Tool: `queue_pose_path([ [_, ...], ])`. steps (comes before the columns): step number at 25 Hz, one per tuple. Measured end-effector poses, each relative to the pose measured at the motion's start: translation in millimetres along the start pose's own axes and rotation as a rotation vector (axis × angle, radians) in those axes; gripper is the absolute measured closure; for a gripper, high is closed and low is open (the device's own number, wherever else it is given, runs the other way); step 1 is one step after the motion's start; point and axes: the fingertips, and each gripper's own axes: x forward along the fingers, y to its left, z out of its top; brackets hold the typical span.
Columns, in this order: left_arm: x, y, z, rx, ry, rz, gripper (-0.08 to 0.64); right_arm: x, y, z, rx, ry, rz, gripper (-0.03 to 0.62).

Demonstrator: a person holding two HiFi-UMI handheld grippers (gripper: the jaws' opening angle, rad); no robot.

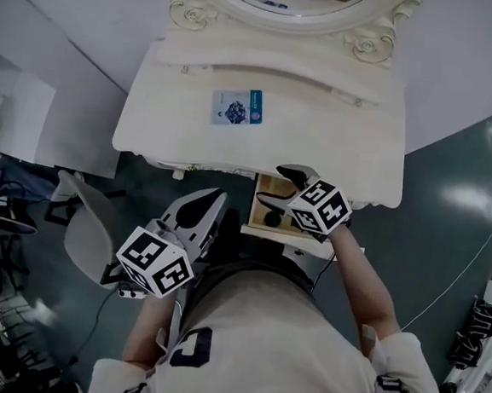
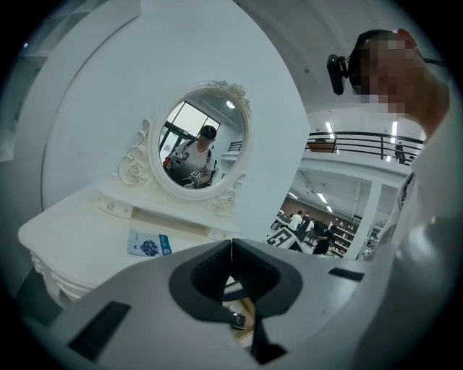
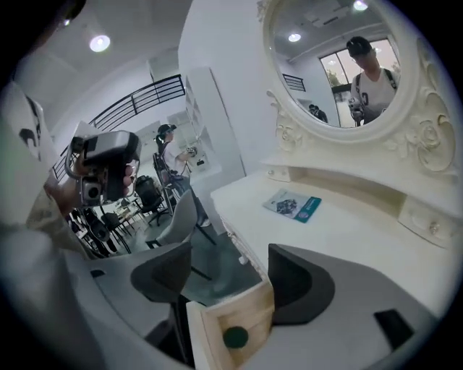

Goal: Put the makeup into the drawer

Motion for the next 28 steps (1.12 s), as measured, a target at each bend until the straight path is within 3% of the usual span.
queue_pose_path([
  [4, -6, 29, 9, -0.025, -0.002, -0.045, 0.522, 37, -13, 26, -0.035, 0.055, -0.034, 0.252],
  [7, -7, 54, 18, -0.051, -0.001, -0.085, 0.522, 66, -27, 46, 0.022, 0.065, -0.026, 0.252],
  [9, -6, 69, 24, -0.058, 0.006, -0.114, 0.522, 84, -45, 58, 0.048, 0.078, -0.061, 0.252],
  [15, 2, 102, 30, -0.087, 0.036, -0.184, 0.522, 129, -98, 65, 0.004, 0.193, -0.177, 0.252],
  [28, -4, 149, 32, -0.137, 0.069, -0.173, 0.522, 181, -146, 51, 0.085, 0.328, -0.154, 0.252],
])
